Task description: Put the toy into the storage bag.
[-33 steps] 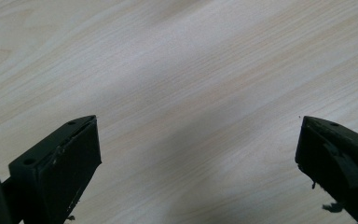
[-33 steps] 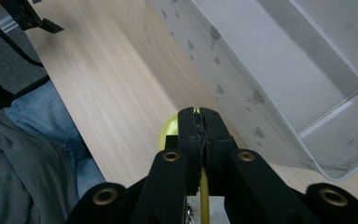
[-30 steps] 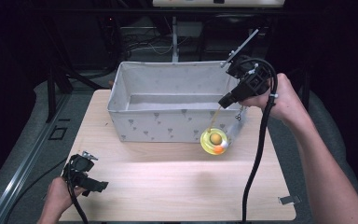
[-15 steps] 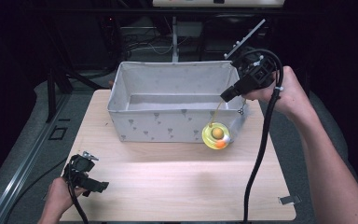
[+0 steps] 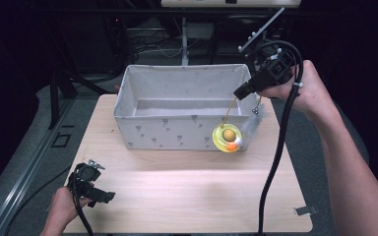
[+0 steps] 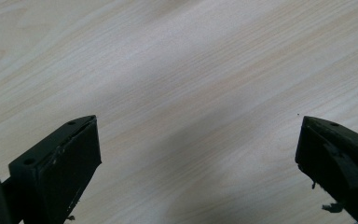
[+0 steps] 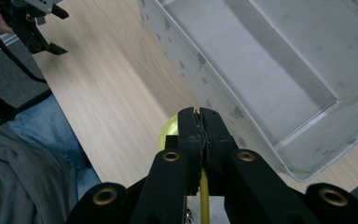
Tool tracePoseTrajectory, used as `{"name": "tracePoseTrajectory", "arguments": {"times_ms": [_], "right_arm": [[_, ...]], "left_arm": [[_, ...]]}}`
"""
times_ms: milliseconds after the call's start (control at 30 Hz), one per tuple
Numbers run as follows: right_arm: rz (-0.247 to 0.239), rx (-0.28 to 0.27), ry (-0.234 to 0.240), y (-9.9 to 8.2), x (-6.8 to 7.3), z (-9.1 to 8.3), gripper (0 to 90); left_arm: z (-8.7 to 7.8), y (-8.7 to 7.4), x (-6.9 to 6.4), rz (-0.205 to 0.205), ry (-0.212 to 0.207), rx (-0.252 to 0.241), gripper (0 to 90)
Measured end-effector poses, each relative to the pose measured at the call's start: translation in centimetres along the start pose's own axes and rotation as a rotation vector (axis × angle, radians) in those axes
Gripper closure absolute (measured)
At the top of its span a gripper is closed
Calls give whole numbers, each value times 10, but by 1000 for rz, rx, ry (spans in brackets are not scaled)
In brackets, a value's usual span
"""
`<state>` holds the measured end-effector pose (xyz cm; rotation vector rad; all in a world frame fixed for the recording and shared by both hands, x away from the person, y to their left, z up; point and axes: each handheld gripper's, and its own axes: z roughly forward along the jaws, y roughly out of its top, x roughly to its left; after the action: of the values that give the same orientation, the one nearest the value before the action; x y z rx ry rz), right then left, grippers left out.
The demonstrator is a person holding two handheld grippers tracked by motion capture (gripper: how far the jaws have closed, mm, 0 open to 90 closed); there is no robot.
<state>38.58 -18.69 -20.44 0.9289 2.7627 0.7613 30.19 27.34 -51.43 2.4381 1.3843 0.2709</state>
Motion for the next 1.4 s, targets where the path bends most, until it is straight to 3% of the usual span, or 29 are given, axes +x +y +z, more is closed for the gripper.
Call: {"name": "tracePoseTrajectory", "arguments": {"times_ms": [733,1400], "right_arm": [[2,-34,-33,33,-8,-16,883],[46,-98,-82,58,-24,-31,883]], "left_arm": [[1,0,0,4,-7,4,0],[1,-1,0,-5,-14,2,0]]}}
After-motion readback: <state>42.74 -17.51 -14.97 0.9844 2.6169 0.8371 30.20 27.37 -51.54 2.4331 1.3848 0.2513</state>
